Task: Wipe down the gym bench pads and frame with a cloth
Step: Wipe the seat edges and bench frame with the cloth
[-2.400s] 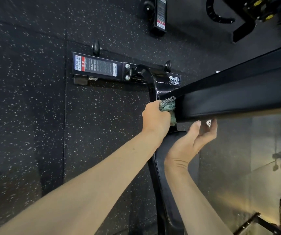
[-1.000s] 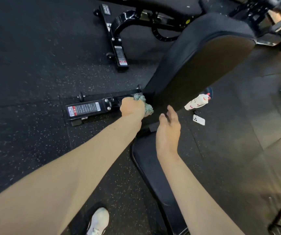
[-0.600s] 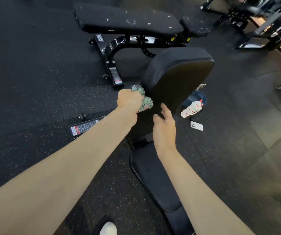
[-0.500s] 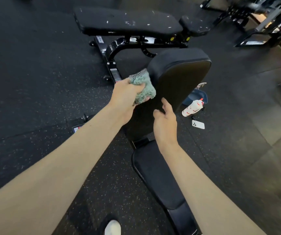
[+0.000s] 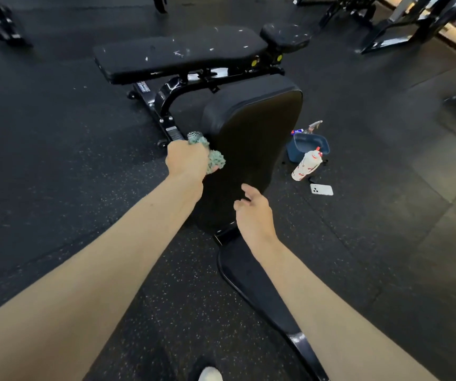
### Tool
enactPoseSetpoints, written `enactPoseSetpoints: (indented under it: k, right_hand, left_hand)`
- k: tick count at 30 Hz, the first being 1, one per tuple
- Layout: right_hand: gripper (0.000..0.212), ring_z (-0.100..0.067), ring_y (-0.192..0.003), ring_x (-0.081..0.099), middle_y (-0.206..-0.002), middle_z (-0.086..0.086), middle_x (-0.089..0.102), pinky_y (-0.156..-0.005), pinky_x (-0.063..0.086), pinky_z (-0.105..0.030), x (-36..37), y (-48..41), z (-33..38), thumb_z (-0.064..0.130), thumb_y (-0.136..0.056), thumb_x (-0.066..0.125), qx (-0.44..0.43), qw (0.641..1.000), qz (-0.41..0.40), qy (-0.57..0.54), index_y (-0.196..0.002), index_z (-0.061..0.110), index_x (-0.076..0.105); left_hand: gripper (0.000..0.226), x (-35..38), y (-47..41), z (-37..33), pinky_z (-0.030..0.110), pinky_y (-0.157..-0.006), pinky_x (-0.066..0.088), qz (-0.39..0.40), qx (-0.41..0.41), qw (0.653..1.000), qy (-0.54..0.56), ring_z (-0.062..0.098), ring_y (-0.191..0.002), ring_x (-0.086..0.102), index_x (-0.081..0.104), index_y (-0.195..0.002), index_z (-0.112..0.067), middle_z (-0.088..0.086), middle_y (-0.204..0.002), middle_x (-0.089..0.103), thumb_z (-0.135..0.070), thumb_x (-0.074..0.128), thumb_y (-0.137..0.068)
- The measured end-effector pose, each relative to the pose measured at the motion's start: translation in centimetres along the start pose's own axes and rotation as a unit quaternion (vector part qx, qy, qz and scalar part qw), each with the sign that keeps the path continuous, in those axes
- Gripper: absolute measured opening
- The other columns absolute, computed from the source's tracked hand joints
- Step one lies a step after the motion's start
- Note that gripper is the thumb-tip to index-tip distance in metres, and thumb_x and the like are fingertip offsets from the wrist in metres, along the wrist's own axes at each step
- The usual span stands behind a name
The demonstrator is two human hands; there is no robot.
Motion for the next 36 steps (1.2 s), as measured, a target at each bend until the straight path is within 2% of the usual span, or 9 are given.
enactPoseSetpoints:
  k: [3,7,15,18,21,24,28,33,36]
  right_hand:
    - [0.049,0.0,-0.07,0.05,-0.149,-0.011,0.039,-0.054,0.041,-0.001,-1.1,0.1,-0.5,0.004,-0.1,0.04,0.01,1.0,0.001,0.014,-0.147,0.016,0.038]
    - [0.044,-0.003,-0.084,0.052,-0.143,-0.008,0.048,-0.055,0.04,-0.006,-2.8,-0.5,-0.7,0.005,-0.098,0.041,0.024,0.999,0.0,0.039,-0.141,0.014,0.047]
    - [0.036,-0.004,-0.073,0.054,-0.109,-0.005,0.059,-0.056,0.043,-0.013,-4.5,-1.7,0.0,0.006,-0.098,0.039,0.014,0.999,-0.028,0.007,-0.129,0.013,0.056]
    - [0.039,-0.004,-0.071,0.051,-0.13,-0.009,0.055,-0.054,0.04,-0.008,-4.6,-2.5,1.4,0.006,-0.099,0.039,-0.01,1.0,-0.013,0.01,-0.134,0.014,0.051]
    - [0.041,-0.001,-0.071,0.049,-0.139,-0.009,0.051,-0.055,0.041,-0.006,-4.4,-3.0,2.5,0.004,-0.098,0.042,-0.02,1.0,-0.009,-0.014,-0.137,0.015,0.049]
    - [0.042,-0.004,-0.08,0.05,-0.138,-0.01,0.051,-0.069,0.039,-0.012,-4.0,-3.2,3.0,0.003,-0.098,0.043,-0.022,0.999,-0.004,-0.029,-0.138,0.015,0.048]
    - [0.043,-0.014,-0.107,0.056,-0.14,-0.01,0.049,-0.083,0.039,-0.017,-3.8,-3.2,3.5,0.002,-0.098,0.043,-0.034,0.999,0.006,-0.027,-0.139,0.014,0.047]
    - [0.044,-0.017,-0.117,0.052,-0.14,-0.008,0.049,-0.09,0.04,-0.022,-4.2,-3.7,4.5,0.002,-0.098,0.044,-0.062,0.998,-0.006,-0.026,-0.14,0.016,0.044]
    - [0.047,-0.017,-0.118,0.052,-0.14,-0.008,0.049,-0.094,0.044,-0.026,-4.5,-4.2,4.9,0.002,-0.098,0.046,-0.072,0.997,-0.018,-0.034,-0.142,0.017,0.041]
  left_hand:
    - [0.021,0.0,1.3,-2.2,0.022,-0.055,0.054,0.032,0.074,0.997,0.006,0.02,-0.086,0.067,0.059,-0.077,-0.016,0.011,-0.098,0.066,-0.001,0.057,-0.091]
    - [0.02,0.1,3.3,-5.9,0.027,-0.072,0.055,0.139,0.257,0.953,-0.083,0.015,-0.097,0.066,0.064,-0.095,-0.02,0.001,-0.103,0.067,-0.002,0.058,-0.091]
    - [0.054,1.5,1.2,-4.7,0.03,-0.082,0.035,-0.051,0.427,0.794,-0.431,0.031,-0.113,0.043,0.055,-0.133,-0.014,0.011,-0.125,0.053,0.011,0.045,-0.086]
    - [0.052,1.8,1.1,-3.5,0.026,-0.072,0.03,-0.069,0.454,0.767,-0.448,0.029,-0.102,0.041,0.057,-0.127,-0.007,0.011,-0.118,0.056,0.016,0.046,-0.082]
    - [0.049,-0.3,1.2,-3.0,0.039,-0.071,0.045,0.013,0.512,0.717,-0.473,0.031,-0.092,0.045,0.059,-0.119,0.002,0.017,-0.103,0.057,0.02,0.053,-0.074]
    - [0.052,-4.3,1.8,-2.5,0.043,-0.063,0.055,0.155,0.574,0.6,-0.535,0.022,-0.09,0.044,0.061,-0.115,0.0,0.015,-0.1,0.059,0.02,0.059,-0.067]
    - [0.051,-4.0,1.0,-5.2,0.04,-0.083,0.049,0.024,0.525,0.717,-0.457,0.028,-0.102,0.051,0.063,-0.118,0.0,0.016,-0.109,0.062,0.022,0.054,-0.073]
    - [0.058,0.6,-0.4,-5.1,0.014,-0.087,0.029,-0.02,0.482,0.772,-0.414,0.027,-0.107,0.053,0.065,-0.12,-0.008,0.01,-0.116,0.062,0.022,0.044,-0.074]
    - [0.058,-0.4,1.1,-2.2,0.023,-0.086,0.039,-0.032,0.456,0.801,-0.386,0.029,-0.1,0.055,0.065,-0.119,-0.005,0.011,-0.109,0.063,0.024,0.044,-0.073]
Point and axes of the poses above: each hand's wrist, its own y-axis away from the middle knuckle, its own x-axis out of the palm, z = x × y, the point moved 1 cm from there along -y, towards the middle knuckle
